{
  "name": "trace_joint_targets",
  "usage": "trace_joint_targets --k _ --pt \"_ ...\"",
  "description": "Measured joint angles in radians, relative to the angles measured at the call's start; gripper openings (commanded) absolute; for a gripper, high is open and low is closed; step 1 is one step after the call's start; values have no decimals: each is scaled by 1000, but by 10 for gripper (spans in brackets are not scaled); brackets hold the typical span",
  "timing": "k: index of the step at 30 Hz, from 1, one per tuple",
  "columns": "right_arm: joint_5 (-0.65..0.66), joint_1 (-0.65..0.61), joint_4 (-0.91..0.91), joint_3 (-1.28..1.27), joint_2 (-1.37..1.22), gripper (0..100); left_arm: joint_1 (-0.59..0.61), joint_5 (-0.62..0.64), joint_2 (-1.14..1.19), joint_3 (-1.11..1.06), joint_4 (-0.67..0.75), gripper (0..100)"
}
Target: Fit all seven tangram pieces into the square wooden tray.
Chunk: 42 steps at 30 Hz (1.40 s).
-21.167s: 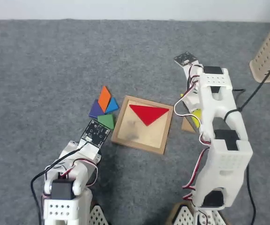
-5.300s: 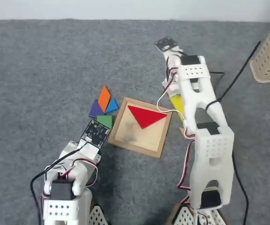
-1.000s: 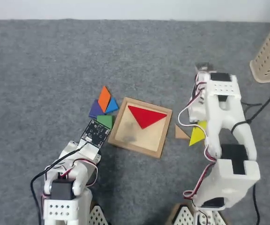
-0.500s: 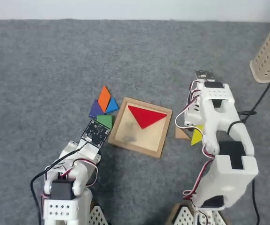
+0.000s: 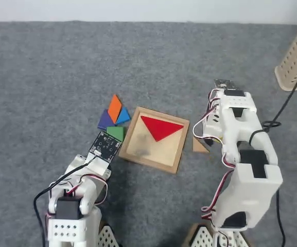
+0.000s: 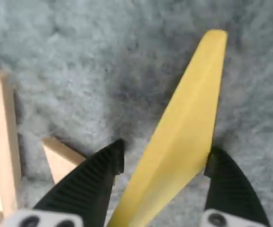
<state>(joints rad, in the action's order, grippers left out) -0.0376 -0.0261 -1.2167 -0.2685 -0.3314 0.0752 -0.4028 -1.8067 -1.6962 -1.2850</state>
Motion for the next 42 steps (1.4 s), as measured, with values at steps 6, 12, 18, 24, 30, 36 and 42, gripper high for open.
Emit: trace_joint_targets --k 6,12,18,24,30,36,42 --pt "0 5 -3 0 3 148 0 0 0 0 0 119" --pt "0 11 -3 0 5 143 0 0 0 0 0 119" --pt "0 20 -5 25 5 0 0 0 0 0 0 119" --pt "35 20 -3 32 8 6 0 0 0 0 0 119" --pt "58 25 -3 32 60 6 0 0 0 0 0 119" --pt "64 11 -28 32 196 6 0 0 0 0 0 119" --pt "101 -164 -32 -61 430 6 0 0 0 0 0 119"
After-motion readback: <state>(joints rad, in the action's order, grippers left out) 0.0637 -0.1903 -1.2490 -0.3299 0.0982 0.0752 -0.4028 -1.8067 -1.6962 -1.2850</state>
